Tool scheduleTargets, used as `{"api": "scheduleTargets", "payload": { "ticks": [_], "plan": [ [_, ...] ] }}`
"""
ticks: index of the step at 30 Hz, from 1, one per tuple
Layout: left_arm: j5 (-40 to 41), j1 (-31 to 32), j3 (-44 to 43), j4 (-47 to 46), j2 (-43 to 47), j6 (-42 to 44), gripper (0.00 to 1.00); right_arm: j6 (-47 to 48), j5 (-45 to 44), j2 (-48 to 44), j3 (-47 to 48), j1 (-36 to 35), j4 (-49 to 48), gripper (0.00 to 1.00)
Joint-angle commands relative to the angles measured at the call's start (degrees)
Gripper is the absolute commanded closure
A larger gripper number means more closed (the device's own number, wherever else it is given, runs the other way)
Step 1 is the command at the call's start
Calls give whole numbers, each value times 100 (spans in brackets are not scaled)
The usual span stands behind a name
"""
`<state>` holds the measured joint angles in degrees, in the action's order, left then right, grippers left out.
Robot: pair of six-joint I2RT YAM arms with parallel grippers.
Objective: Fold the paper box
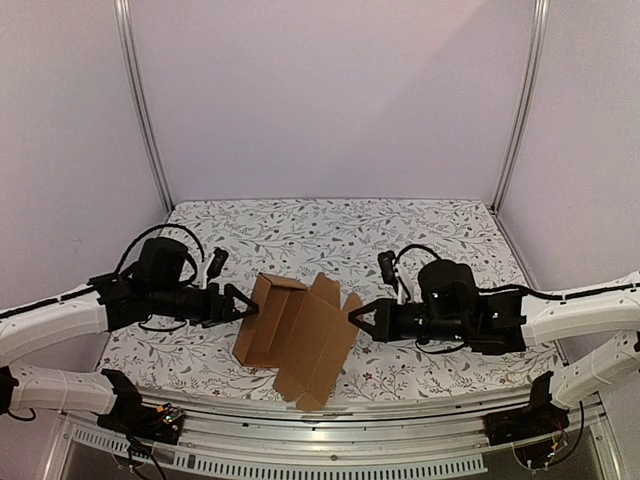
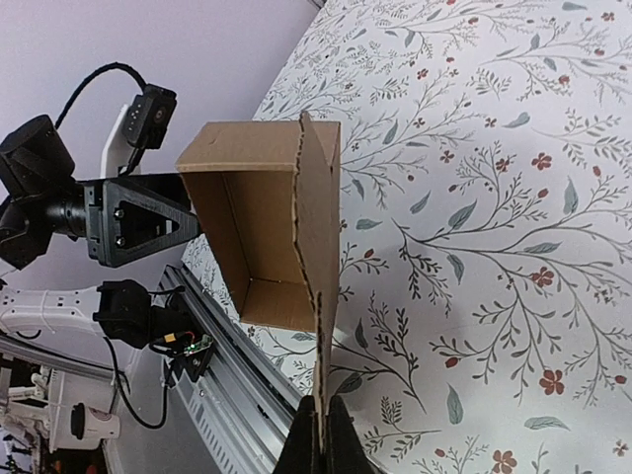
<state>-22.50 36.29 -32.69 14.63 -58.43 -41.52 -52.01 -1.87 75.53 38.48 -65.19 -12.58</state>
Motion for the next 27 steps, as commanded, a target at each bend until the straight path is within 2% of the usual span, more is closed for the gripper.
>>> {"api": "scheduleTargets", "payload": {
  "ticks": [1, 7, 14, 18, 24, 27],
  "plan": [
    [477, -35, -518, 619, 463, 368, 28, 1167, -373, -403, 844, 24, 2477, 100],
    [905, -35, -1020, 1126, 912, 654, 20, 2326, -630, -445, 2241, 16, 4329, 100],
    [991, -35, -1155, 1266, 1118, 772, 19, 3880, -966, -297, 4145, 10, 6374, 100],
    [929, -39, -1109, 1170, 1124, 743, 19, 4698, -1359, 41, 4989, -45, 7179, 100],
    [873, -41, -1201, 1273, 1169, 802, 19, 6585, -2085, 807, 6141, -364, 8424, 100],
    [875, -41, -1251, 1354, 1189, 841, 19, 7112, -2714, 1143, 6677, -438, 8771, 100]
  ]
}}
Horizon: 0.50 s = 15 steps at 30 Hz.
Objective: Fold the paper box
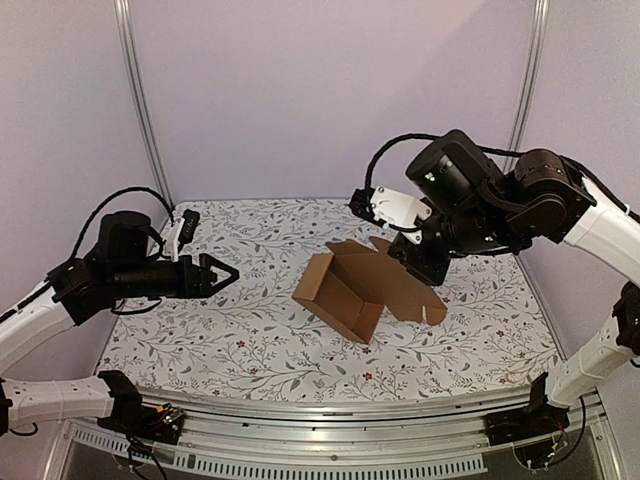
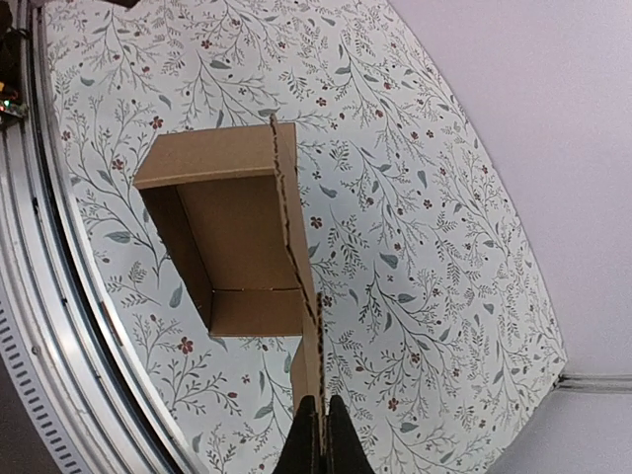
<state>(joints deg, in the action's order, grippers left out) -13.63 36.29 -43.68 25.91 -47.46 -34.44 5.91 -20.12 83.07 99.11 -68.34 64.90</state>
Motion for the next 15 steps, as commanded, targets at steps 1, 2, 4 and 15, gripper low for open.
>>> {"api": "scheduleTargets", "payload": {
  "ticks": [1, 2, 4, 15],
  "plan": [
    [-11, -37, -153, 249, 106, 131, 20, 1423, -1008, 520, 832, -145, 1189, 100],
    [-5, -39, -136, 264, 130, 122, 20, 1513, -1189, 643, 1056, -157, 1388, 100],
    [6, -42, -93, 310, 212, 117, 20, 1618, -1426, 1029, 1423, -191, 1765, 100],
    [135, -43, 54, 446, 472, 64, 19, 2042, -1457, 2504, 2531, -290, 2866, 100]
  ]
}}
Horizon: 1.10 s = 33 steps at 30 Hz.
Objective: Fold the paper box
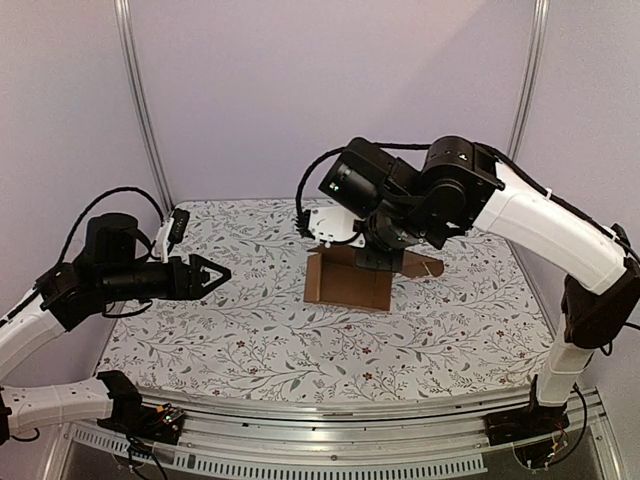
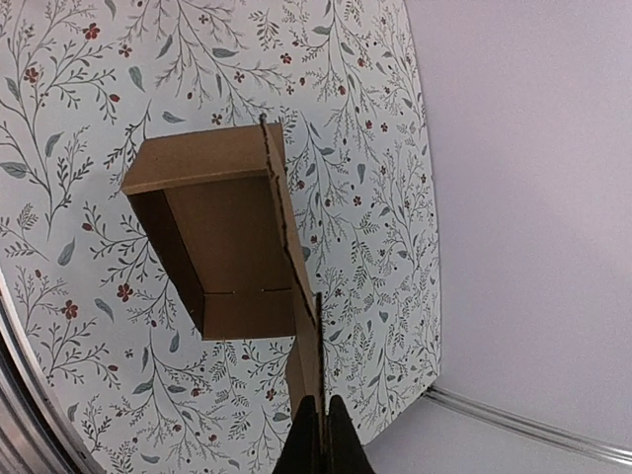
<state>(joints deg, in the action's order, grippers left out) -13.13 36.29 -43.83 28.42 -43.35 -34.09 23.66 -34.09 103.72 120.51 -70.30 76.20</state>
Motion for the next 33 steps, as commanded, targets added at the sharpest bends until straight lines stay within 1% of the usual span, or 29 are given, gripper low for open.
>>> {"api": "scheduleTargets", "payload": {
  "ticks": [1, 5, 9, 14, 15, 17, 18, 19, 21, 28, 33],
  "plan": [
    [96, -43, 62, 208, 64, 40, 19, 270, 8, 557, 518, -92, 1807, 100],
    [129, -43, 49, 266, 64, 44, 19, 337, 143, 1131, 906, -90, 2008, 100],
    [139, -43, 76, 268, 64, 33, 20, 451, 126, 1403, 1021, -96, 1935, 100],
    [144, -43, 94, 219, 40, 7, 20, 525, 362, 1672, 1095, -92, 1801, 100],
    [144, -43, 101, 216, 28, 7, 20, 545, 442, 1709, 1097, -101, 1746, 99],
    [159, -43, 110, 212, 5, 25, 20, 567, 521, 1800, 1098, -106, 1658, 93],
    [173, -43, 118, 208, -9, 25, 19, 569, 539, 1827, 1098, -103, 1615, 89],
    [171, -42, 125, 210, -23, 39, 19, 577, 544, 1859, 1098, -102, 1572, 82],
    [178, -43, 137, 215, -39, 49, 20, 593, 535, 1892, 1098, -103, 1478, 74],
    [196, -43, 228, 142, -94, 62, 20, 664, 413, 1902, 1124, -99, 1248, 62],
    [229, -43, 279, 107, -163, 53, 20, 582, 500, 1613, 1097, -101, 1028, 56]
  ]
}}
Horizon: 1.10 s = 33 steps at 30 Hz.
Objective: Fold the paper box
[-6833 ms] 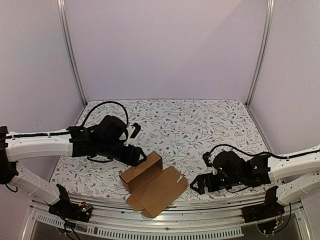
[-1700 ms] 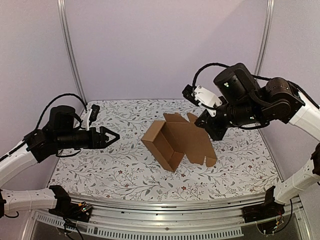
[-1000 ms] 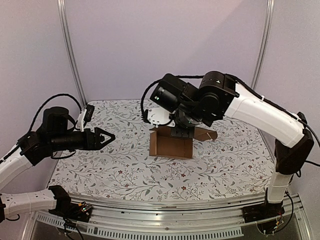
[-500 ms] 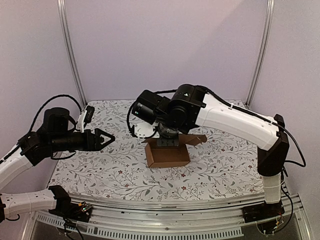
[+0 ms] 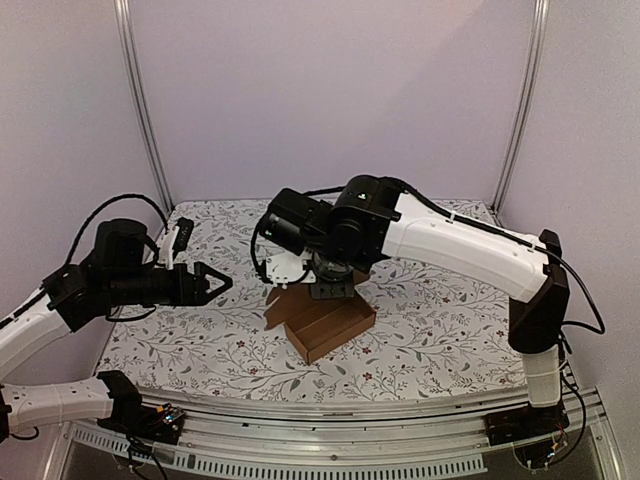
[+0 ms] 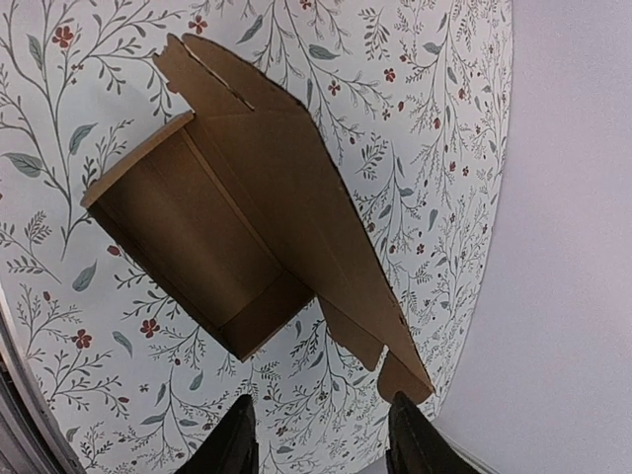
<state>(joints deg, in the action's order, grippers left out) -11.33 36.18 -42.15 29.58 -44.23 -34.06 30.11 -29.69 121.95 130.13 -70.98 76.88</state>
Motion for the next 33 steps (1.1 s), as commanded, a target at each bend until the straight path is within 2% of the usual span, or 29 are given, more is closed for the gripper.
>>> {"api": "scheduleTargets", "payload": {
  "ticks": [1, 5, 9, 15, 19, 27, 33],
  "plan": [
    [59, -32, 109, -21, -95, 50, 20, -93, 68, -312, 78, -38, 880, 54],
    [63, -32, 147, 1, -148, 47, 19, -214, 95, -977, -598, 63, 202, 47],
    [-2, -32, 238, -27, -282, -9, 20, -677, 208, -1872, -1502, 479, -609, 42],
    [-62, -32, 387, -128, -506, -76, 21, -1396, 380, -3226, -3384, 1140, -2179, 34],
    [-199, -24, 433, -161, -668, -126, 23, -2058, 837, -3664, -4244, 1749, -2784, 36],
    [-673, 81, 605, -624, -1111, -79, 30, -3166, 2654, -3999, -5726, 3055, -3850, 42],
    [-417, 397, 596, -943, -1522, 146, 39, -3544, 3261, -4039, -6410, 3352, -4588, 41]
  ]
}}
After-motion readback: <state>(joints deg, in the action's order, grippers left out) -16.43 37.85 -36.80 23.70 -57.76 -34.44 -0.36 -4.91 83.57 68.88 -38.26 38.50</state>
